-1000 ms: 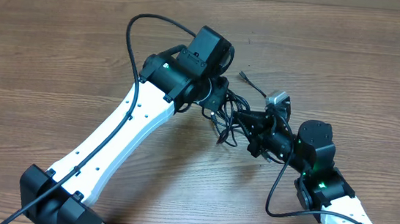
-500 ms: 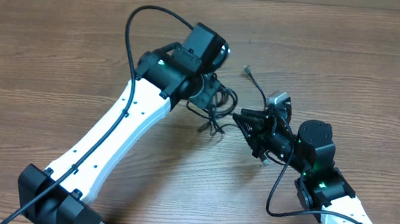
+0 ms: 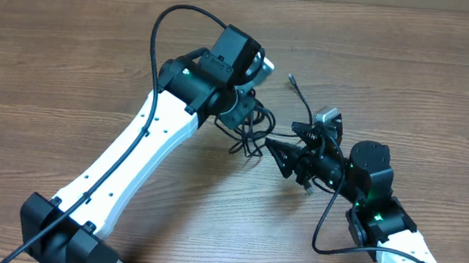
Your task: Untangle cables
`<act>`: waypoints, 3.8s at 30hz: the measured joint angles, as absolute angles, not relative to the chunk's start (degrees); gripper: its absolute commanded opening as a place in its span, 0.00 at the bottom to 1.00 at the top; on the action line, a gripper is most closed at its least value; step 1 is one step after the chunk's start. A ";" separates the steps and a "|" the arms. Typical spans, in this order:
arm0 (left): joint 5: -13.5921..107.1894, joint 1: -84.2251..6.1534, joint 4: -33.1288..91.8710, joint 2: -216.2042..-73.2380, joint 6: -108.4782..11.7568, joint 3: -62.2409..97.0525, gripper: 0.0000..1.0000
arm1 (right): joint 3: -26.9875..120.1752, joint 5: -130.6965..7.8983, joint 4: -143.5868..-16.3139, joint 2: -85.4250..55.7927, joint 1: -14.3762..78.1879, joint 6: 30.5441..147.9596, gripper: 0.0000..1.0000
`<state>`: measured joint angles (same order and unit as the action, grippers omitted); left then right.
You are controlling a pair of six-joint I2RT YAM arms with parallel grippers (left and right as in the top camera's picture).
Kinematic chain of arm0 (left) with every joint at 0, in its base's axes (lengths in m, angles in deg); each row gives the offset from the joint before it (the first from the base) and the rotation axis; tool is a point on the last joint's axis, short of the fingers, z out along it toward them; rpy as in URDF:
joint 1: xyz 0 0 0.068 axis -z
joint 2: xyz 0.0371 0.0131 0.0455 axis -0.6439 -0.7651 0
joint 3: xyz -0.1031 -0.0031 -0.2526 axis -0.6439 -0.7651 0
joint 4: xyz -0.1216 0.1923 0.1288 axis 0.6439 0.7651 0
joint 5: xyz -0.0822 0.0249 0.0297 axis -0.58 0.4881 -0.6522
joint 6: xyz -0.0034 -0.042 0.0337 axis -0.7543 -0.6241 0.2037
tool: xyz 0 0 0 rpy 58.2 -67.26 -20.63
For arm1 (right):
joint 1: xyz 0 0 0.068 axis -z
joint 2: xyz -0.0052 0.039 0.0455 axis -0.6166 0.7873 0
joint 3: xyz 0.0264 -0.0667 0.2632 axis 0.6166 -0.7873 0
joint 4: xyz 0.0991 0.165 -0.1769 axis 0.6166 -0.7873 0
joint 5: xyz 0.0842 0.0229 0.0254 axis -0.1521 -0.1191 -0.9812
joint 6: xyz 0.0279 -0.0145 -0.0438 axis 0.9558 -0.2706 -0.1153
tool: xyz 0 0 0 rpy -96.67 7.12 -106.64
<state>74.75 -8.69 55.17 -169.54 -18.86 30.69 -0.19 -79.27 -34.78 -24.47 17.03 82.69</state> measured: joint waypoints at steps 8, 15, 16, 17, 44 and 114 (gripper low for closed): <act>65.90 -8.69 56.09 -169.54 -10.36 30.69 0.04 | -0.19 -79.27 -34.78 -24.47 17.03 82.67 0.81; 61.71 -8.69 57.86 -169.54 -4.35 30.69 0.05 | -0.19 -79.27 -34.80 -24.47 17.03 82.63 0.82; 61.05 -8.69 57.86 -169.54 -3.78 30.69 0.04 | -0.19 -79.27 -34.80 -24.47 17.03 82.67 0.82; 60.35 -8.69 57.88 -169.54 -3.11 30.69 0.04 | -0.19 -79.27 -34.76 -24.47 17.03 82.65 0.82; 50.73 -8.69 55.98 -169.54 2.03 30.69 0.05 | -0.19 -80.03 -34.63 -24.47 16.99 82.39 0.04; 76.00 -8.32 50.98 -169.54 -63.74 30.69 0.04 | -0.19 -78.61 -36.27 -24.47 17.12 82.65 1.00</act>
